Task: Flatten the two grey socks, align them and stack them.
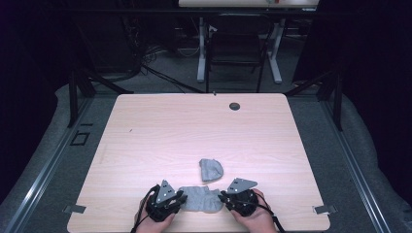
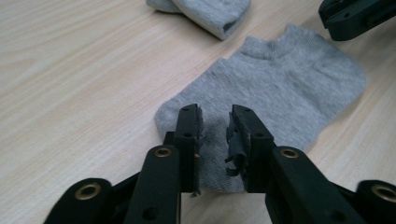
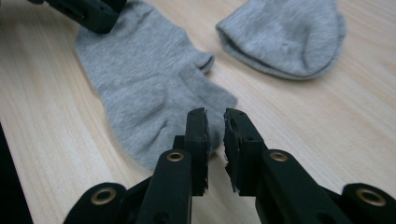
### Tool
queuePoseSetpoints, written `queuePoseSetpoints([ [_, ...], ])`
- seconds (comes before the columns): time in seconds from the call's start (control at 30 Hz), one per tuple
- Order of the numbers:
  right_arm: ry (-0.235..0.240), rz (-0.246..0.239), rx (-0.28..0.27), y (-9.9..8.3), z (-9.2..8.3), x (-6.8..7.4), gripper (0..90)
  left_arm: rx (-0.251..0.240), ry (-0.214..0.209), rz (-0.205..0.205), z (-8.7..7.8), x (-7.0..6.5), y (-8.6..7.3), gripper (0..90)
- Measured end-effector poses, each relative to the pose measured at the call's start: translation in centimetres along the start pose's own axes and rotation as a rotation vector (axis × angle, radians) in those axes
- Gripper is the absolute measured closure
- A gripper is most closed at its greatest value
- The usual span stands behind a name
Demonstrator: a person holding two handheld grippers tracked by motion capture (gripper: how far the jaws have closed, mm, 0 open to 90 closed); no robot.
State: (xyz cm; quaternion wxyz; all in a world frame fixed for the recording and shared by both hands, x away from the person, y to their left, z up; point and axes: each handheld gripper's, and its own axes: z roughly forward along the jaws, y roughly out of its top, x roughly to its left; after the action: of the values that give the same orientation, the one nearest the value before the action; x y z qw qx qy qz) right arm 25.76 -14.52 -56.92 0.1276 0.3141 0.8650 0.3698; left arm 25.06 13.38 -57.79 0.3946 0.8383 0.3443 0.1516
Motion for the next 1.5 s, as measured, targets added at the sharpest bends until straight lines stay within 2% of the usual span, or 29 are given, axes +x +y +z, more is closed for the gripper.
queuePoseSetpoints([
  [0.07,0.002,0.01,-0.01,0.0,-0.2,-0.2,79.0,-0.003,0.002,-0.009,-0.1,0.1,0.1,71.1],
  [0.23,-0.016,0.039,-0.031,0.1,-0.6,-0.8,76.9,-0.031,0.044,-0.008,-0.6,0.9,0.2,66.7],
  [0.4,-0.036,0.037,-0.038,0.0,-0.5,-0.8,73.5,-0.051,0.07,-0.019,-1.2,1.4,0.4,63.2],
  [0.53,-0.024,0.057,-0.047,0.1,-0.6,-0.9,69.6,-0.059,0.084,-0.032,-1.5,1.7,0.4,62.0],
  [0.7,-0.046,0.072,-0.02,0.8,-1.0,-1.4,69.0,-0.07,0.1,-0.038,-1.8,2.2,0.4,60.0],
  [0.87,-0.051,0.129,-0.009,1.9,-1.5,-2.5,69.4,-0.076,0.097,-0.046,-2.0,2.5,0.5,59.3],
  [0.93,-0.068,0.149,-0.018,2.4,-1.3,-3.4,69.8,-0.08,0.1,-0.051,-2.1,2.6,0.5,59.2],
  [0.97,-0.068,0.149,-0.018,2.4,-1.3,-3.4,69.8,-0.08,0.1,-0.051,-2.1,2.6,0.5,59.1],
  [1.07,-0.081,0.214,-0.036,3.6,-0.6,-5.1,70.1,-0.078,0.103,-0.044,-2.1,2.9,0.5,58.9],
  [1.13,-0.109,0.199,-0.025,4.2,-0.2,-5.5,70.3,-0.078,0.102,-0.052,-2.0,2.9,0.5,58.8],
  [1.2,-0.112,0.194,-0.026,4.7,0.3,-5.7,70.2,-0.077,0.099,-0.047,-2.0,3.0,0.5,58.8],
  [1.33,-0.102,0.197,-0.006,5.1,1.6,-5.9,68.3,-0.082,0.1,-0.048,-2.1,3.0,0.5,58.8],
  [1.5,-0.073,0.212,-0.015,5.4,3.0,-5.9,66.5,-0.075,0.096,-0.054,-2.0,3.1,0.5,58.6],
])
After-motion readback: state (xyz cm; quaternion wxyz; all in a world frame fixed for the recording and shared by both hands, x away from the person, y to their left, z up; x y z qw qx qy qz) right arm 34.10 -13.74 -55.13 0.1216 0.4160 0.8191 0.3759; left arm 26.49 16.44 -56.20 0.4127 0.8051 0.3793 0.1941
